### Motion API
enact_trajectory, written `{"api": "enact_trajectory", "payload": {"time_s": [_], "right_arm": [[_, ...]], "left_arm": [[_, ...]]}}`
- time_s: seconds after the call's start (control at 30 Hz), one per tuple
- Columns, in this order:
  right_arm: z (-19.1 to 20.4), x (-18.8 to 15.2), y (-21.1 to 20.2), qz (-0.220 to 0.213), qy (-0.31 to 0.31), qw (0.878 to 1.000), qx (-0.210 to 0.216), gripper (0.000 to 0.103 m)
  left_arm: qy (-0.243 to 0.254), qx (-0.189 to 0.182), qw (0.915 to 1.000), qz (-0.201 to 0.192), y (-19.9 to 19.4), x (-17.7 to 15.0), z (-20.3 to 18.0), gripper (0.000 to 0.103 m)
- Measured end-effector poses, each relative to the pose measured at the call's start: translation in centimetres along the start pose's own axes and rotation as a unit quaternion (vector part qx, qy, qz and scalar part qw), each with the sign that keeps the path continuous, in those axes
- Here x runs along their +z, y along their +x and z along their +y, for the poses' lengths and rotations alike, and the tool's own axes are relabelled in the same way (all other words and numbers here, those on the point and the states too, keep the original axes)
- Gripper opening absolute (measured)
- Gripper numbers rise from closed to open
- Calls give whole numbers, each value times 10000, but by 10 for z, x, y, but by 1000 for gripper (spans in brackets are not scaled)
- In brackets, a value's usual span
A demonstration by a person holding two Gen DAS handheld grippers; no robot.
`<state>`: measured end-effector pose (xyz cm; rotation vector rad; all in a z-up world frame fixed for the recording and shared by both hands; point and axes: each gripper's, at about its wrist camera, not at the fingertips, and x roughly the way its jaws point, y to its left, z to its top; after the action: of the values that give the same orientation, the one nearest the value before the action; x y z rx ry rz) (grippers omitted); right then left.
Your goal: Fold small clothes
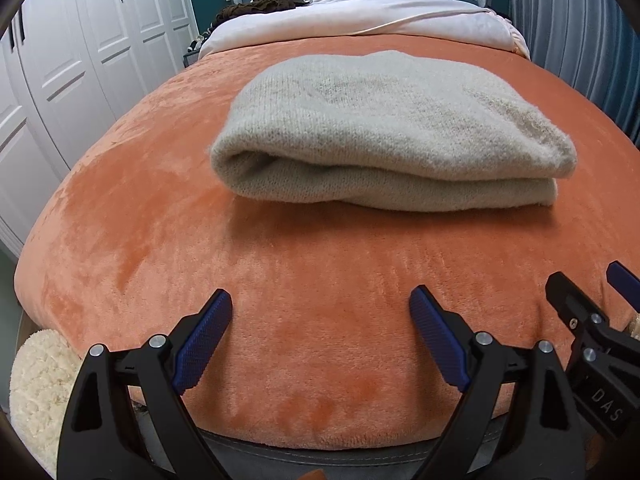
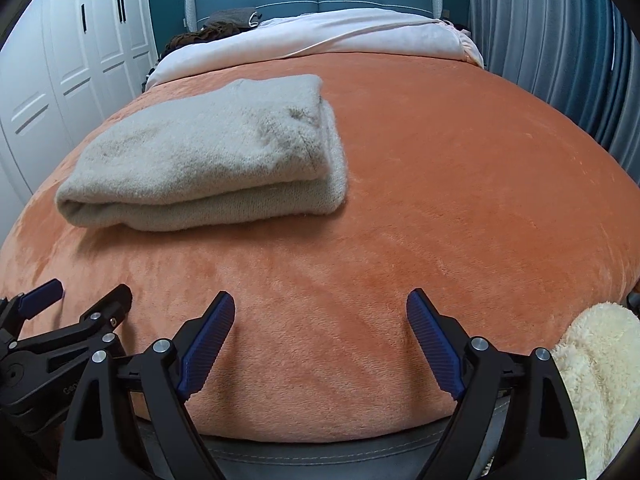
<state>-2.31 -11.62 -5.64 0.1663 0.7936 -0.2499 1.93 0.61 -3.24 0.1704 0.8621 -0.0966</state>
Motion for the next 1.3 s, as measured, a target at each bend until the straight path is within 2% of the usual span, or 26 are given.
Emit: {"api": "enact_trajectory", "payload": {"time_s": [0.27, 0.93, 1.3], "right_arm": [[16, -10, 5, 36, -174, 9998, -24, 86], [13, -13, 9, -2, -66, 10000, -9, 86], [11, -13, 16, 120, -44, 9999, 26, 88]], "left_arm": [[-26, 19, 10000, -71, 2, -2, -1, 89], [-114, 120, 9996, -220, 2, -7, -3, 89], [-362, 103, 9992, -130, 12, -7, 3, 98]]}}
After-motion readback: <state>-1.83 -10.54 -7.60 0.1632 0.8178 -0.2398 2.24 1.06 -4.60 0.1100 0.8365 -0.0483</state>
